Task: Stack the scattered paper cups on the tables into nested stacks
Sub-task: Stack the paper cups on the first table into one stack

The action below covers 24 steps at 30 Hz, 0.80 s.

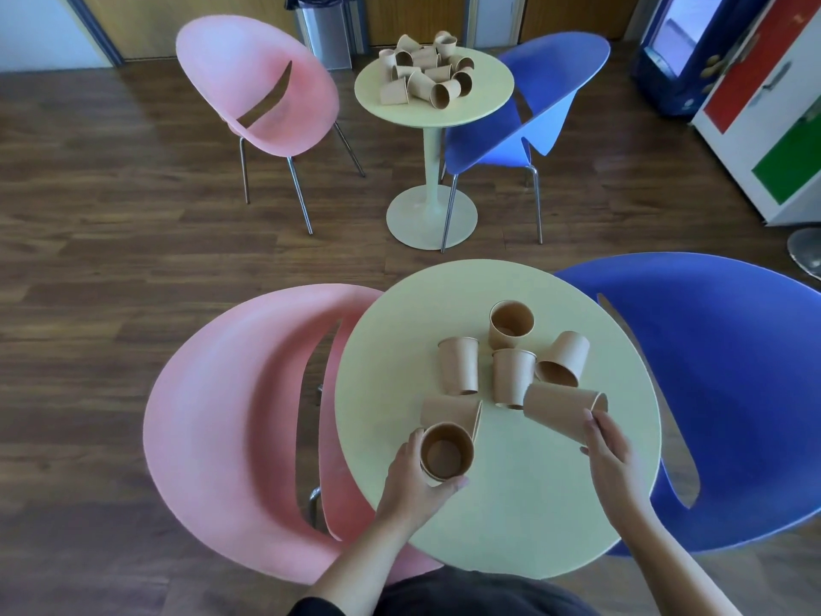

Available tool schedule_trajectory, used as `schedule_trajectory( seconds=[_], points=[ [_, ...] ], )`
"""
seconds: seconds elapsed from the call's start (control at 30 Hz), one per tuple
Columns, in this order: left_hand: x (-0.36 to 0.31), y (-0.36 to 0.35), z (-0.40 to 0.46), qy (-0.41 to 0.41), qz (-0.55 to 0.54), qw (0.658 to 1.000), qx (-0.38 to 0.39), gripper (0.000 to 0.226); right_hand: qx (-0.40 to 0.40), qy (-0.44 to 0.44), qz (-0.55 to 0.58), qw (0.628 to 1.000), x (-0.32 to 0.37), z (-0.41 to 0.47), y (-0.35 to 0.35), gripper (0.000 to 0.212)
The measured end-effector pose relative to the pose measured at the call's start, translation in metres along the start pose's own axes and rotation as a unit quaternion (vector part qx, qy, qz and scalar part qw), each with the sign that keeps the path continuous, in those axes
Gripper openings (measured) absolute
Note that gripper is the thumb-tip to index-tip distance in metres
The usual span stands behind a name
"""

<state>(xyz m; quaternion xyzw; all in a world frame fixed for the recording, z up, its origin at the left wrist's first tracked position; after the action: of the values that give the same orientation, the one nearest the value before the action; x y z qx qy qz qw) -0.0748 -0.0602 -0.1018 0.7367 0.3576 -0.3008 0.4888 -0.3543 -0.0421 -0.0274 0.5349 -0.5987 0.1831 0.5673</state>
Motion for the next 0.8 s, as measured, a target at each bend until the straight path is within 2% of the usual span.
schedule_trajectory(
  seconds=[0.2, 0.33, 0.47, 0.63, 0.8],
  points=[
    [-0.002, 0.001, -0.001, -0.016, -0.007, 1.000, -0.008, 0.067, 0.062, 0.077, 0.034, 0.995, 0.047, -0.021, -0.025, 0.015],
    [-0.002, 0.001, -0.002, -0.014, -0.005, 1.000, -0.011, 0.072, 0.115, 0.156, -0.043, 0.980, 0.058, -0.037, -0.048, 0.012],
    [-0.001, 0.000, -0.001, -0.009, -0.012, 1.000, -0.010, 0.076, 0.172, 0.273, -0.135, 0.937, 0.067, -0.057, -0.077, 0.011],
    [-0.001, 0.002, 0.000, -0.006, -0.036, 0.999, -0.020, 0.069, 0.213, 0.358, -0.246, 0.875, 0.055, -0.067, -0.105, 0.040],
    [0.004, 0.000, 0.002, 0.006, -0.030, 0.999, -0.010, 0.069, 0.229, 0.423, -0.319, 0.817, 0.054, -0.071, -0.122, 0.026]
  ],
)
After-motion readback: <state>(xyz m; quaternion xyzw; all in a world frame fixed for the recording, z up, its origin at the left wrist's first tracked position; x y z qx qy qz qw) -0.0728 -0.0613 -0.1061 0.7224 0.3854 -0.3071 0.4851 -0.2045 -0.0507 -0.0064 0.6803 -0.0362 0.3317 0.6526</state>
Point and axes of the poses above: each hand's wrist, its own z-axis towards the middle knuckle, its own y-axis out of the back of the hand, x = y × z, the point moved 10 cm from there along z, towards the middle knuckle, and after that the axes turned 2 degrees about -z, right-handed, at the moved point
